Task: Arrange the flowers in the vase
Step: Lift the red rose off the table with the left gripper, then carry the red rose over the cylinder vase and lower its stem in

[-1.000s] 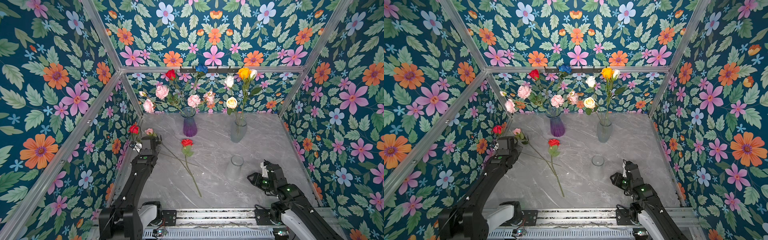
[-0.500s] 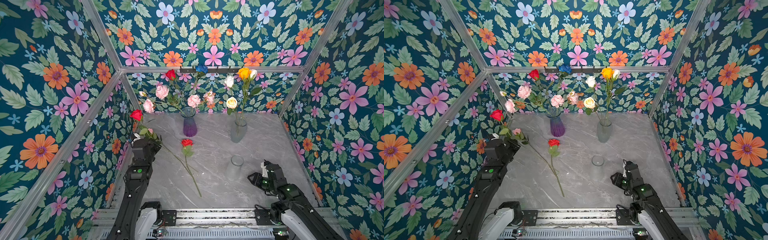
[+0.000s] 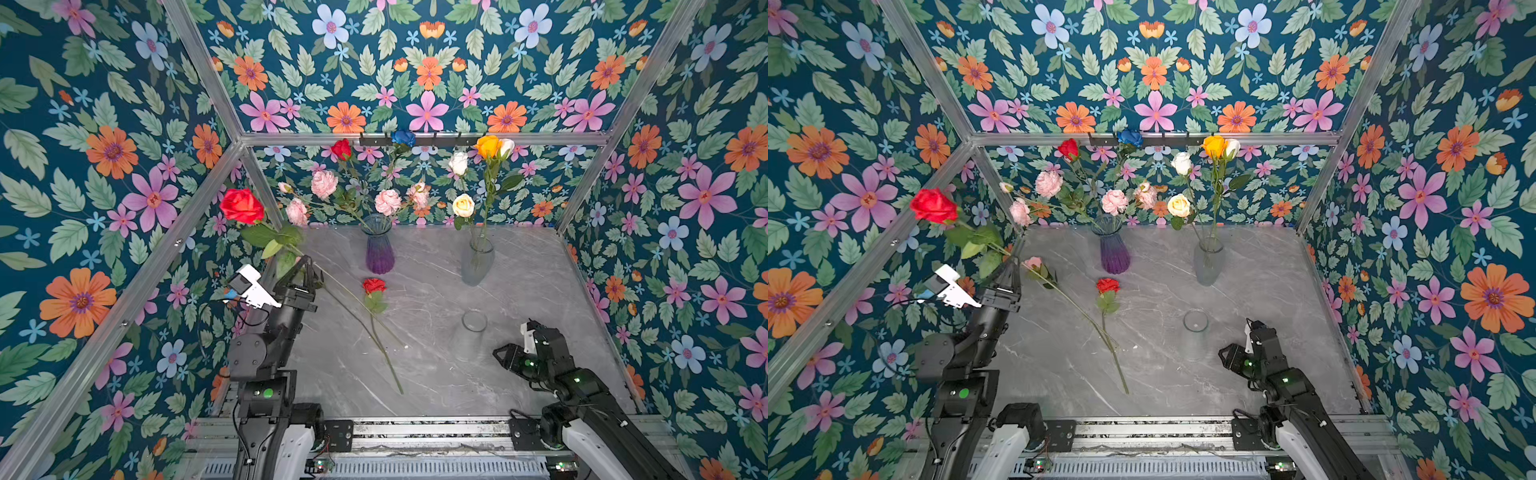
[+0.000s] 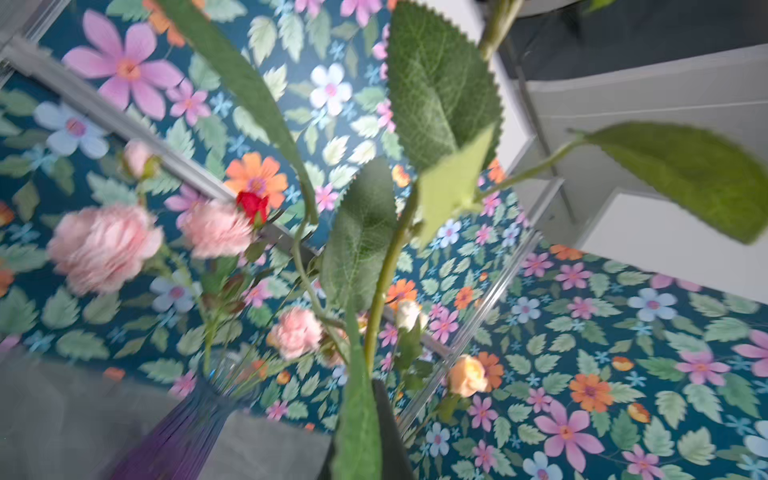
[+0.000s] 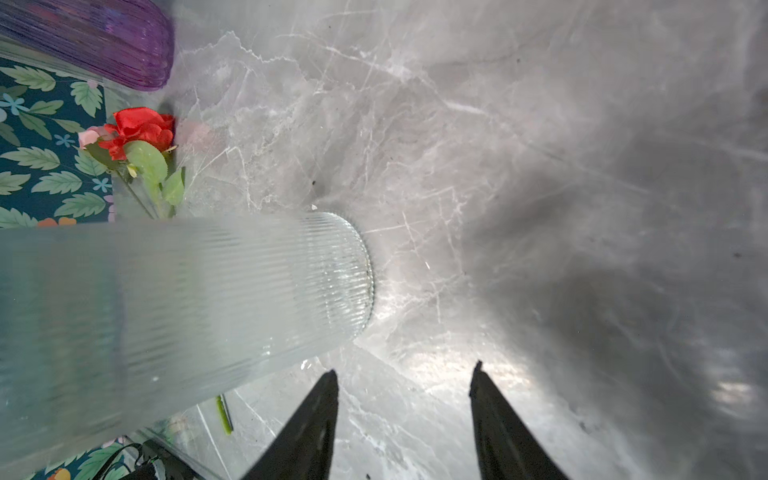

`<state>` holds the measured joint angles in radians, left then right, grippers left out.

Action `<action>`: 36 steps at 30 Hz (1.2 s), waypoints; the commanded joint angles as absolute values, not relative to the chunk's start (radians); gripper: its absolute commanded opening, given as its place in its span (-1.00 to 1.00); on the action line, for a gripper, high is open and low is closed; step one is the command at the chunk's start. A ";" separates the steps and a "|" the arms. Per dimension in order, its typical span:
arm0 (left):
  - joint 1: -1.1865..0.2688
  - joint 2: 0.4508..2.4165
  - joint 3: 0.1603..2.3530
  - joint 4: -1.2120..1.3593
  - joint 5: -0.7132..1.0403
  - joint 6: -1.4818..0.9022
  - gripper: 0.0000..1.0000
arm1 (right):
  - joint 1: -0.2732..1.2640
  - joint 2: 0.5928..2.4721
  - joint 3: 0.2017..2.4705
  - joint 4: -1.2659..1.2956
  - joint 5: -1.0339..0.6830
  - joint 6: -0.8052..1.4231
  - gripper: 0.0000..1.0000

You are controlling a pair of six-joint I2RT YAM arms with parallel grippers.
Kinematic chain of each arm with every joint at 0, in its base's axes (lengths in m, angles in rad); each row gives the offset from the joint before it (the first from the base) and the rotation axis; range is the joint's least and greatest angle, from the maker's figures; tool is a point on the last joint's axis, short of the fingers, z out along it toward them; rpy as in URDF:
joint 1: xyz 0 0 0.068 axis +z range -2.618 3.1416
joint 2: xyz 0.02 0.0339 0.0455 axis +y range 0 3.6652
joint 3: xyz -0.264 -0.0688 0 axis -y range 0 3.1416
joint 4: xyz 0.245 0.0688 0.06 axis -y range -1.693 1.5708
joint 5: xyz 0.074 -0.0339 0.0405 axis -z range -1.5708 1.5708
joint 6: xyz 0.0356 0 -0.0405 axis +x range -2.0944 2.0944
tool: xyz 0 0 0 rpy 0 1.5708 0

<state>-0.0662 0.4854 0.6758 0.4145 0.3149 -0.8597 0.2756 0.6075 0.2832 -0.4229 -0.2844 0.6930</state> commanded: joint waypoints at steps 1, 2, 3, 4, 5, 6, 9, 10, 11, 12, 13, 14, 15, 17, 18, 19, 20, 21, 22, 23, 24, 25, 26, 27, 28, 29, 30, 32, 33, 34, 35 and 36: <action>-0.066 0.527 0.706 0.619 0.450 -0.896 -1.00 | 0.276 0.626 0.278 -0.332 -0.236 0.679 0.05; -0.067 0.547 0.711 0.669 0.478 -0.917 -1.00 | 0.275 0.628 0.276 -0.324 -0.227 0.686 0.05; -0.068 0.573 0.715 0.733 0.509 -0.942 -1.00 | 0.275 0.628 0.269 -0.310 -0.230 0.691 0.05; -0.067 0.600 0.718 0.810 0.538 -0.966 -1.00 | 0.276 0.628 0.248 -0.275 -0.244 0.694 0.05; -0.069 0.623 0.721 0.877 0.558 -0.986 -1.00 | 0.276 0.629 0.223 -0.241 -0.248 0.705 0.05; -0.072 0.651 0.722 0.952 0.574 -1.003 -1.00 | 0.277 0.627 0.196 -0.209 -0.252 0.721 0.05; -0.117 0.731 0.721 1.147 0.592 -1.000 -1.00 | 0.276 0.606 0.219 -0.244 -0.296 0.703 0.07; -0.158 0.763 0.718 1.201 0.590 -0.978 -1.00 | 0.276 0.593 0.230 -0.258 -0.306 0.696 0.07; -0.211 0.792 0.719 1.224 0.581 -0.933 -1.00 | 0.275 0.577 0.240 -0.275 -0.314 0.685 0.07; -0.293 0.826 0.726 1.224 0.571 -0.845 -1.00 | 0.277 0.555 0.249 -0.291 -0.323 0.670 0.08; -0.390 0.864 0.744 1.197 0.564 -0.732 -1.00 | 0.277 0.531 0.244 -0.298 -0.326 0.664 0.10; -0.476 0.898 0.768 1.156 0.555 -0.633 -1.00 | 0.276 0.507 0.229 -0.287 -0.324 0.666 0.13; -0.572 0.943 0.802 1.105 0.546 -0.498 -1.00 | 0.276 0.479 0.192 -0.256 -0.321 0.677 0.18; -0.724 1.031 0.862 1.047 0.544 -0.280 -1.00 | 0.276 0.420 0.149 -0.236 -0.319 0.702 0.19; -0.787 1.078 0.890 1.039 0.540 -0.180 -1.00 | 0.278 0.383 0.161 -0.282 -0.316 0.694 0.18; -0.830 1.121 0.919 1.023 0.536 -0.103 -1.00 | 0.278 0.343 0.168 -0.320 -0.306 0.699 0.19; -0.852 1.158 0.945 1.009 0.535 -0.056 -1.00 | 0.277 0.306 0.171 -0.344 -0.303 0.700 0.19; -0.863 1.197 0.976 1.001 0.540 -0.037 -1.00 | 0.277 0.263 0.177 -0.371 -0.305 0.699 0.19; -0.866 1.234 0.999 1.003 0.553 -0.032 -1.00 | 0.277 0.218 0.184 -0.404 -0.311 0.693 0.18; -0.871 1.262 1.014 1.014 0.559 -0.032 -1.00 | 0.276 0.182 0.195 -0.440 -0.310 0.686 0.19; -0.878 1.290 1.023 1.032 0.560 -0.032 -1.00 | 0.277 0.141 0.202 -0.475 -0.310 0.684 0.19; -0.886 1.317 1.031 1.050 0.560 -0.032 -1.00 | 0.276 0.101 0.197 -0.489 -0.315 0.684 0.20; -0.894 1.335 1.038 1.058 0.558 -0.033 -1.00 | 0.278 0.069 0.185 -0.492 -0.321 0.688 0.21; -0.905 1.354 1.044 1.068 0.555 -0.032 -1.00 | 0.278 0.038 0.166 -0.490 -0.327 0.699 0.22; -0.915 1.371 1.051 1.078 0.551 -0.032 -1.00 | 0.278 0.011 0.149 -0.486 -0.328 0.710 0.22; -0.923 1.382 1.058 1.083 0.545 -0.032 -1.00 | 0.277 0.000 0.144 -0.485 -0.329 0.711 0.22; -0.930 1.395 1.069 1.082 0.541 -0.032 -1.00 | 0.278 0.013 0.152 -0.484 -0.325 0.707 0.22; -0.941 1.411 1.093 1.071 0.534 -0.032 -1.00 | 0.276 0.046 0.186 -0.478 -0.320 0.678 0.22; -0.946 1.418 1.108 1.064 0.531 -0.034 -1.00 | 0.277 0.067 0.213 -0.484 -0.314 0.658 0.22; -0.951 1.423 1.123 1.055 0.529 -0.034 -1.00 | 0.277 0.087 0.240 -0.495 -0.300 0.632 0.22; -0.956 1.428 1.136 1.049 0.531 -0.034 -1.00 | 0.277 0.104 0.257 -0.500 -0.286 0.618 0.22; -0.964 1.433 1.149 1.042 0.532 -0.034 -1.00 | 0.278 0.121 0.262 -0.494 -0.277 0.601 0.22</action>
<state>-0.9516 1.4258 1.1225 1.0172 0.5388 -0.0479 0.2764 0.0940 0.2405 -0.4965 -0.3092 0.6643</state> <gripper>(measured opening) 0.058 0.609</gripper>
